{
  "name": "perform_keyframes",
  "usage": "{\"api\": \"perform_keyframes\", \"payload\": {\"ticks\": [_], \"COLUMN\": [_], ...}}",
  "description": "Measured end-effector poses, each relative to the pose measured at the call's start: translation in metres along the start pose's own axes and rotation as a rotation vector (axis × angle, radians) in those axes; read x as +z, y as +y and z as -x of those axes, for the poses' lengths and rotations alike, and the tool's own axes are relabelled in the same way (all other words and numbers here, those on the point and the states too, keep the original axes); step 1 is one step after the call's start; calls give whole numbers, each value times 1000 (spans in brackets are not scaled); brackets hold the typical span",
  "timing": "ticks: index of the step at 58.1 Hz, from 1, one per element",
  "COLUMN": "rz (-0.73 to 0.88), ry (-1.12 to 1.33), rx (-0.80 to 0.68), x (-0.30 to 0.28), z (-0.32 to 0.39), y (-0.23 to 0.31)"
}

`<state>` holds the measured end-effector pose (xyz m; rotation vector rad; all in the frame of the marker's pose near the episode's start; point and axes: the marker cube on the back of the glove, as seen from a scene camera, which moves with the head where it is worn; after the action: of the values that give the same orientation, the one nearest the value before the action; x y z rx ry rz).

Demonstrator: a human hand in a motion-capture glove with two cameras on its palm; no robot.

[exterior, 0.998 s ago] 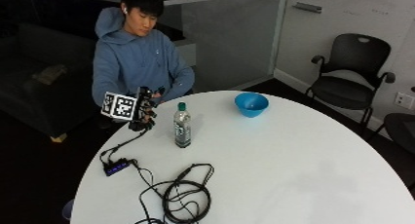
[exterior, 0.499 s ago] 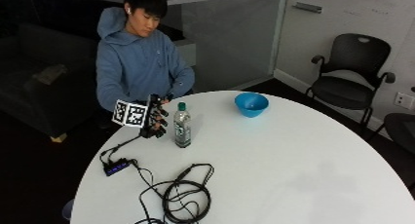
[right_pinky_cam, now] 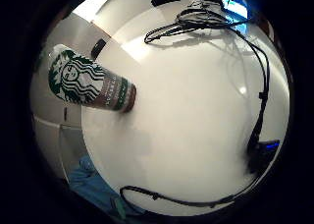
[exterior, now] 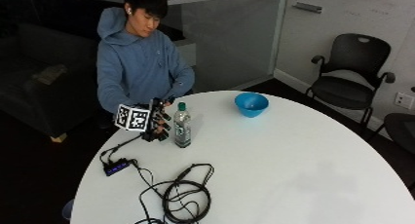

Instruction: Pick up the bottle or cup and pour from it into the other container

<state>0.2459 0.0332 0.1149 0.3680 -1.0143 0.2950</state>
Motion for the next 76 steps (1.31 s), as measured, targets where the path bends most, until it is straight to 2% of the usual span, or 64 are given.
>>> {"api": "perform_keyframes", "payload": {"ticks": [67, 76], "rz": [57, -39], "ry": [-122, -219], "rx": [10, -21], "x": [52, 54], "z": [5, 9], "y": [-15, -21]}}
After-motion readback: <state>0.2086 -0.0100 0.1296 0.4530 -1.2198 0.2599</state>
